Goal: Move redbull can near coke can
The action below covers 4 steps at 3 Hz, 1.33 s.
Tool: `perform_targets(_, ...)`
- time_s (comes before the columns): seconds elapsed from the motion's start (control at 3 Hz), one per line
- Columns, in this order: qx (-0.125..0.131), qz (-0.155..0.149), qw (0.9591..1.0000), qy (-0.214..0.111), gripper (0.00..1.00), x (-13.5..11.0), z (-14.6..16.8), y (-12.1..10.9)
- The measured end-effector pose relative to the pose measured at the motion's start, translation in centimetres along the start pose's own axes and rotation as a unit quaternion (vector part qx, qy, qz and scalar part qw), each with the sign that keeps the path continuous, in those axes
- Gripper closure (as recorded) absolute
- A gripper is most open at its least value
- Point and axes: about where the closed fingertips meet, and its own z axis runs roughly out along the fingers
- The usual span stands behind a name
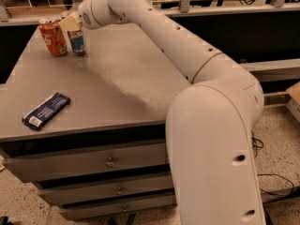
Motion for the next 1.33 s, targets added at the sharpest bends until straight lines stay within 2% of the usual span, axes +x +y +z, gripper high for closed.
perform_targets(0.67, -0.004, 0.000, 1.0000, 0.002, 0.13, 0.2, 0.6, 0.4)
perform_targets(1.0, -0.006, 0.001, 1.0000, 0.003, 0.00, 0.3, 0.8, 0.6)
perform_targets(1.33, 0.021, -0.012, 0.9997, 0.009, 0.00, 0.7, -2.2, -0.7)
